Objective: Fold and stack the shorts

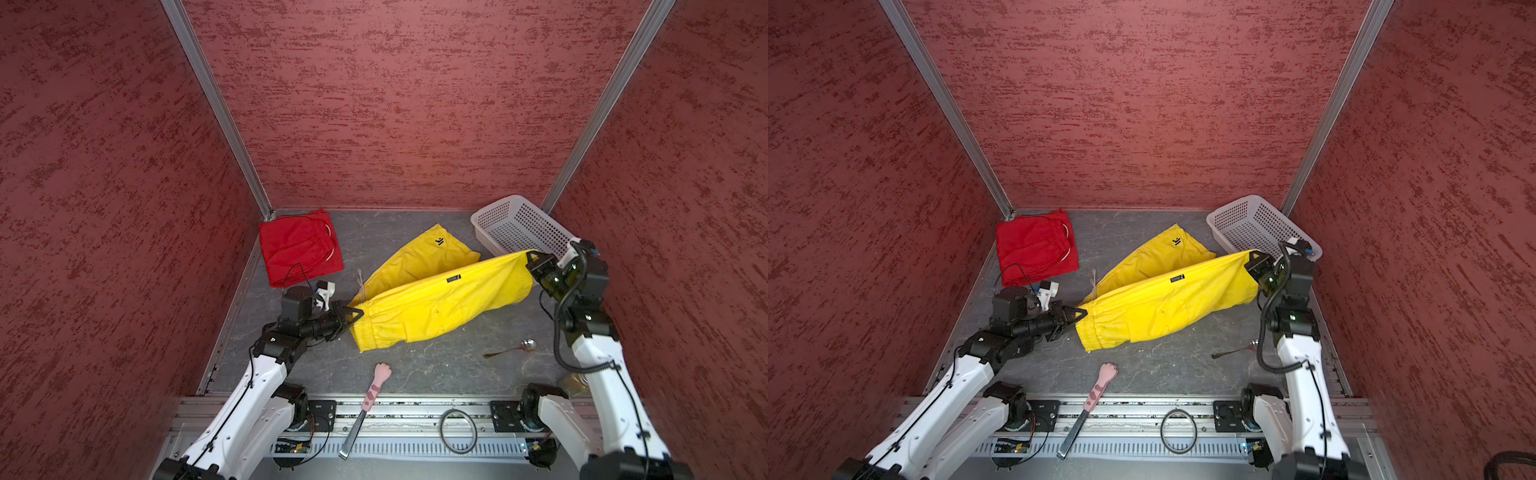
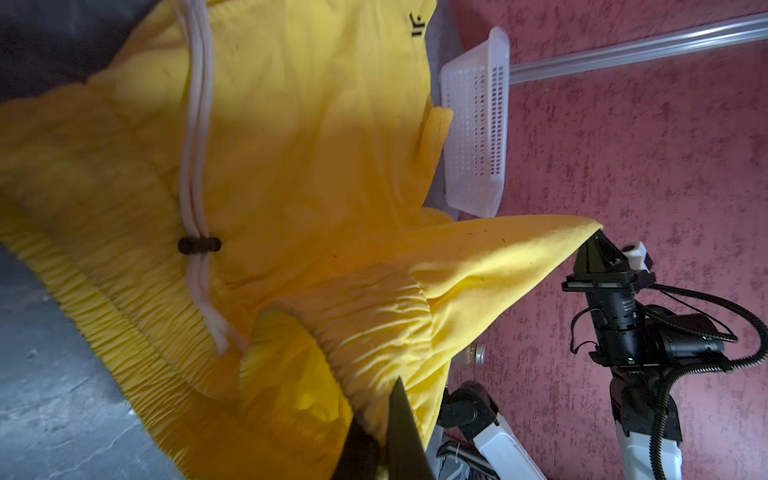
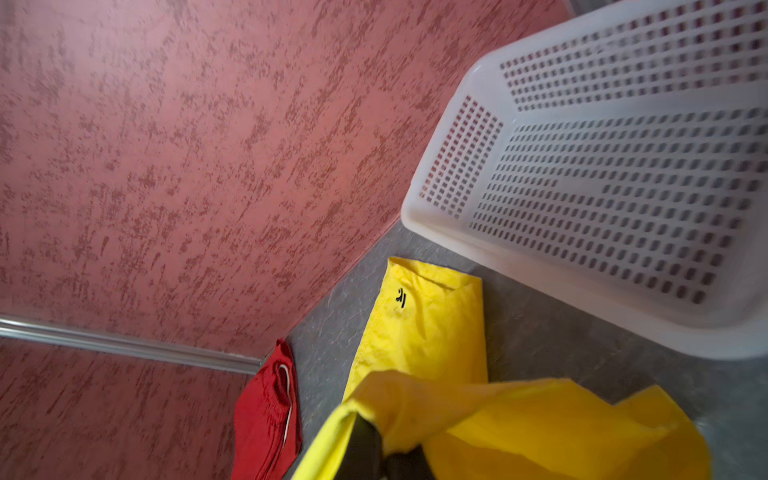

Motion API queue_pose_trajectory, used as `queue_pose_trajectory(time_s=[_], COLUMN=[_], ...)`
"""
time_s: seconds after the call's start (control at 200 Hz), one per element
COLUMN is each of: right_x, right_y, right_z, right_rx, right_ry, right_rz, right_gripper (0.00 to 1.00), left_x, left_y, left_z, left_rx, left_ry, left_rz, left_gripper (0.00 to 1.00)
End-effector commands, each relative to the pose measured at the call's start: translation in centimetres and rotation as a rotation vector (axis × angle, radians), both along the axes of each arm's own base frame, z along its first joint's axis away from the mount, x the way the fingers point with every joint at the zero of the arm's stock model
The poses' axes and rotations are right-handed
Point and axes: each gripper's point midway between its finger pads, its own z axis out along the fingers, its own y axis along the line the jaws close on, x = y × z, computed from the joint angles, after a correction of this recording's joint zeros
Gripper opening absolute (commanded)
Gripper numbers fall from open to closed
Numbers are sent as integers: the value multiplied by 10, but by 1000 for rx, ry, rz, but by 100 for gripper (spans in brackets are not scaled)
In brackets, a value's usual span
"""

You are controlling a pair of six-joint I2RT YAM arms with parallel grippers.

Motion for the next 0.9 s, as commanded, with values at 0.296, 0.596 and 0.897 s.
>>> queue_pose_trajectory(time_s=[0.296,0.596,0.897], right_x=[148,228,285], right_y=[62,100,111], right_z=[29,-8,-59], right_rx=[-171,-317,-365], right_ry=[-49,8,36], right_rz=[210,264,254], right_gripper=[0,0,0], left_x=[29,51,97], left_y=[38,67,89], left_z=[-25,-53,-68], left_rx=[55,91,195], left_ry=[78,133,119], left_rz=[142,227,290], left_gripper=[0,0,0])
